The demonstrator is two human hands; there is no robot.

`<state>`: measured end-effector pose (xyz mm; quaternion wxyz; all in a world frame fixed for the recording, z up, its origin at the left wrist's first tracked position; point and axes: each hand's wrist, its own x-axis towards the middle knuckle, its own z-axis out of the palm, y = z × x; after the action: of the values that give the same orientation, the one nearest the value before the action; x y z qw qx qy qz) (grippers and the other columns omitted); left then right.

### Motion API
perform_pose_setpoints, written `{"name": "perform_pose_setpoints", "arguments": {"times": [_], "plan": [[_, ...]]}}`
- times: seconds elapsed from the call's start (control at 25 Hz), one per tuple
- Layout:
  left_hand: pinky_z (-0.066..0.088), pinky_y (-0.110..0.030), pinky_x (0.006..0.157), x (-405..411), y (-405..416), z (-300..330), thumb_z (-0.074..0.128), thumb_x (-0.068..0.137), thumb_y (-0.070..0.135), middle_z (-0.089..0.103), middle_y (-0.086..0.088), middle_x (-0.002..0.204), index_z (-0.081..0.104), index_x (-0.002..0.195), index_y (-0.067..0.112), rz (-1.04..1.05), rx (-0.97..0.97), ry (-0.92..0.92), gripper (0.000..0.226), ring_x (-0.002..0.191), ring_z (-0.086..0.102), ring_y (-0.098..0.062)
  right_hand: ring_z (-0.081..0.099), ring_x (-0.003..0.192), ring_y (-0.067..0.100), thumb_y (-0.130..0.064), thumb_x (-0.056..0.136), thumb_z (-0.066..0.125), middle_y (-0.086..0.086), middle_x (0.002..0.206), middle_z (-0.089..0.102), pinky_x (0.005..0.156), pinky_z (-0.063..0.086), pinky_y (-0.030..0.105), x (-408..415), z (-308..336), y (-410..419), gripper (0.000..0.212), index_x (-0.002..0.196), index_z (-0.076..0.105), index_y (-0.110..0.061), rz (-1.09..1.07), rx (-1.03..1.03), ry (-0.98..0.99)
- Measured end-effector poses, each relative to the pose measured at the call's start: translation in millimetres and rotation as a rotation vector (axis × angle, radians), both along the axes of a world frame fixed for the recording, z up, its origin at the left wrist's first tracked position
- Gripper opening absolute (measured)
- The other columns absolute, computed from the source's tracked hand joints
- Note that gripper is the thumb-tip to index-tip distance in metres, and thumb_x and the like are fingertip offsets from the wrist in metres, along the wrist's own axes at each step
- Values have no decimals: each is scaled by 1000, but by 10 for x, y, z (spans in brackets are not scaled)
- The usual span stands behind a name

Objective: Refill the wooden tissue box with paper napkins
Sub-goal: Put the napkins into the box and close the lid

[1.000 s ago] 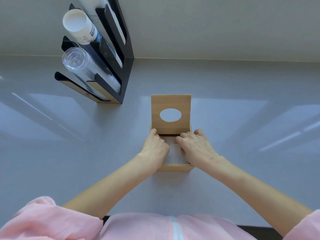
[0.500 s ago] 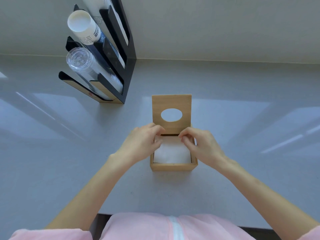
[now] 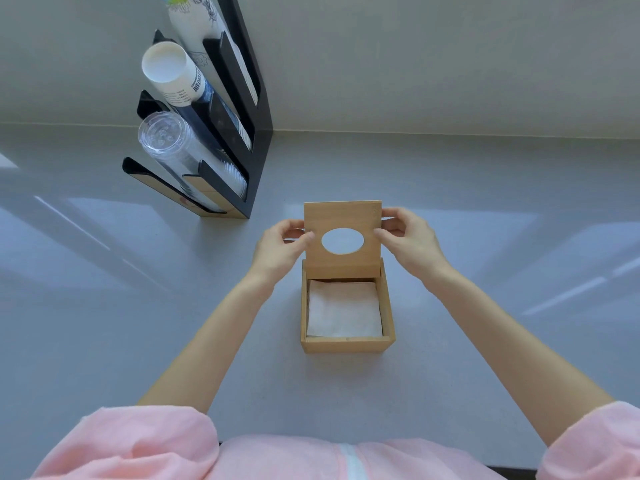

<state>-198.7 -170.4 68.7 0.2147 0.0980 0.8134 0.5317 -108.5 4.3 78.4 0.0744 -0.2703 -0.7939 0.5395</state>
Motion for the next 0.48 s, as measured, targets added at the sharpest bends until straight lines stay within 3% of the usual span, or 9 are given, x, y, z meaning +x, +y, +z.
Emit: {"name": "perform_pose_setpoints", "arguments": {"times": [0.08,0.28,0.48], "plan": [[43,-22,71,-40,8,-6,58,87,18,63,-1,99,60,101,17,5,15,-2,14,89,56,-15,61,88,12,-9,86,54,-4,94,66,76,42,19,-10,-9,23,26,109,60,-19,-16,18,9],[44,-27,83,-83,107,0,56,88,17,64,1,100,62,102,14,-22,7,74,14,89,58,-16,63,87,17,-8,86,56,-1,93,66,79,46,24,27,-11,89,17,96,57,-22,-19,74,53],[45,-22,79,-88,4,30,59,87,13,65,4,88,62,88,17,-123,69,173,5,82,63,-12,64,75,2,-3,84,60,-12,80,63,69,47,2,132,-7,105,13,92,58,-13,17,209,188]]}}
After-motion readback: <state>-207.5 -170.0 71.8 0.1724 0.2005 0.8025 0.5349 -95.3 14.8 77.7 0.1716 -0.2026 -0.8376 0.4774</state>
